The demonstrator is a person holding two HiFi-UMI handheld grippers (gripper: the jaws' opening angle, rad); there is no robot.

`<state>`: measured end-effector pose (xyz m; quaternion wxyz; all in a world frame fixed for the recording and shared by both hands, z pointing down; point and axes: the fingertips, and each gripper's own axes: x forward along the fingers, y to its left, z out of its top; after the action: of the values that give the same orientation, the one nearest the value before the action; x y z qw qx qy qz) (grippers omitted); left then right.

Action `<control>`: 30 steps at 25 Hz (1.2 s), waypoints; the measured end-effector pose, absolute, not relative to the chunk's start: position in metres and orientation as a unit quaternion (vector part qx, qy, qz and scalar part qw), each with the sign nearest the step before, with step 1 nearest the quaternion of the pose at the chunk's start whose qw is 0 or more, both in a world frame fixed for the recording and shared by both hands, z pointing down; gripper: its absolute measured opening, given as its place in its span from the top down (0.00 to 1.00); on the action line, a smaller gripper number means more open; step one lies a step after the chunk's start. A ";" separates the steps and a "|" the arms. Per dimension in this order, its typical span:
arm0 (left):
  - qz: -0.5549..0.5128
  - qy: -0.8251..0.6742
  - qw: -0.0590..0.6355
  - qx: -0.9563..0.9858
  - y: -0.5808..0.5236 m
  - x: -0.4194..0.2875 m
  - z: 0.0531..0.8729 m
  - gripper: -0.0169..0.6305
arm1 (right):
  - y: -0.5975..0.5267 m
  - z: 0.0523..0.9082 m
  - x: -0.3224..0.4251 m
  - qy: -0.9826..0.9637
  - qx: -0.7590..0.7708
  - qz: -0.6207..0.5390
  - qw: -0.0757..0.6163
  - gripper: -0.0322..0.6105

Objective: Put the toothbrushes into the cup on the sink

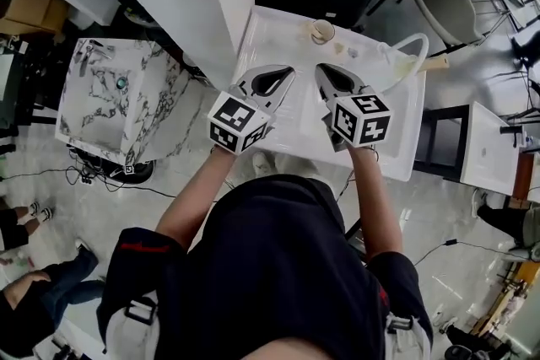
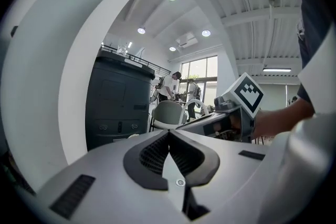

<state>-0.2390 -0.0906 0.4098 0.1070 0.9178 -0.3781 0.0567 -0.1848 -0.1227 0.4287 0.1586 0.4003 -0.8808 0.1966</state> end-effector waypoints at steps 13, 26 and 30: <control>0.050 -0.387 0.110 0.914 -0.068 -0.234 0.410 0.95 | -0.101 0.409 -0.181 -0.888 0.407 0.131 0.169 0.89; 0.048 -0.433 0.089 0.895 -0.037 -0.188 0.384 0.95 | -0.064 0.383 -0.143 -0.911 0.374 0.121 0.125 0.89; 0.045 -0.444 0.085 0.891 -0.019 -0.173 0.378 0.95 | -0.047 0.379 -0.131 -0.917 0.362 0.119 0.117 0.89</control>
<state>-0.1728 -0.0188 0.3782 0.0850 0.8908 -0.4441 0.0447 -0.1306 -0.0473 0.3788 0.1167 0.3618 -0.9172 0.1193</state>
